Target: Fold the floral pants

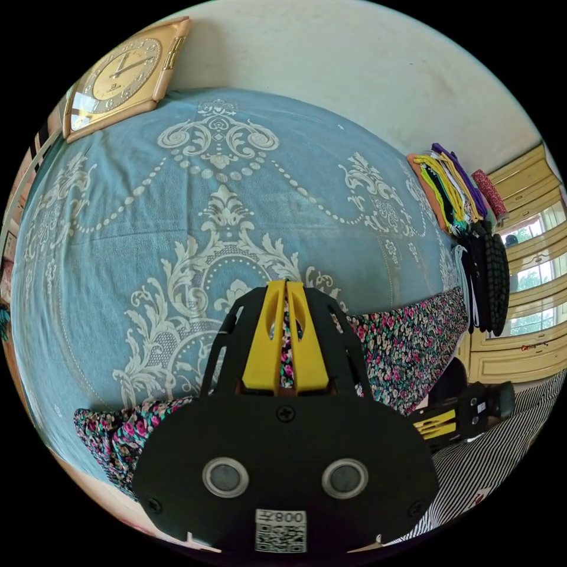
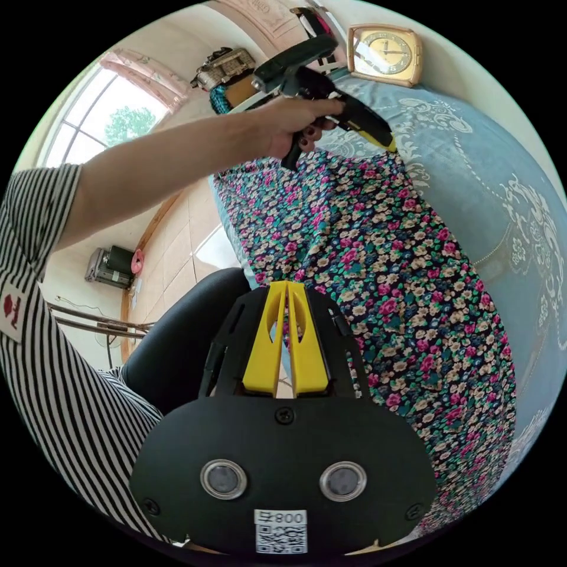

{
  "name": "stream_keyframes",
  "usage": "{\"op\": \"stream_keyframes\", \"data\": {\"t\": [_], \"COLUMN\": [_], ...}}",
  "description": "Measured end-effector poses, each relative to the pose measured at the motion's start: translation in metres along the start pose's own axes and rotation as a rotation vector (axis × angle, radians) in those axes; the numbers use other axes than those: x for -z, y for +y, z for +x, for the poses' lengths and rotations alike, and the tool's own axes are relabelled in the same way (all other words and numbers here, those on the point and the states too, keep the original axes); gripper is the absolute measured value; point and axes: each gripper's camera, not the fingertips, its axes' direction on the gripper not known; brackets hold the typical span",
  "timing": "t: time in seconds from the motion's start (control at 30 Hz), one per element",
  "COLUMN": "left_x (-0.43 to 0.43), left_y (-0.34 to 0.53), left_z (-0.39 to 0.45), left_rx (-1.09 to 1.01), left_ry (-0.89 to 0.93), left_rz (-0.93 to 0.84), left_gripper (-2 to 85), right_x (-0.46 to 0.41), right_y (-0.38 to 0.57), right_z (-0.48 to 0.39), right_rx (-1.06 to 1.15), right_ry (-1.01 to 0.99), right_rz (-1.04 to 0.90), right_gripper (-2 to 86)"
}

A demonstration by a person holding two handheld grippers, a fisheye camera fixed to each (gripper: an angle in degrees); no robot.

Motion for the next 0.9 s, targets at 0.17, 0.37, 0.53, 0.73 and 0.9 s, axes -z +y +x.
{"op": "stream_keyframes", "data": {"t": [0.17,0.37,0.53,0.73,0.9], "left_x": [0.007,0.031,0.014,0.026,0.023], "left_y": [-0.012,-0.021,-0.023,-0.029,-0.034], "left_z": [0.025,0.069,0.121,0.153,0.193], "left_rx": [-0.019,-0.067,-0.174,-0.089,-0.089], "left_ry": [-0.039,0.090,0.074,0.124,0.104], "left_rz": [0.009,0.095,-0.032,0.028,-0.025], "left_gripper": [0.2,0.2,0.1,0.1,0.1], "right_x": [0.020,0.007,0.024,-0.001,-0.018], "right_y": [0.023,0.059,0.079,0.115,0.153], "right_z": [0.064,0.113,0.167,0.210,0.227], "right_rx": [-0.145,-0.216,-0.286,-0.317,-0.318], "right_ry": [-0.022,0.004,0.067,0.073,0.108], "right_rz": [0.133,0.121,0.210,0.145,0.128], "right_gripper": [0.1,0.0,0.0,0.0,0.0]}}
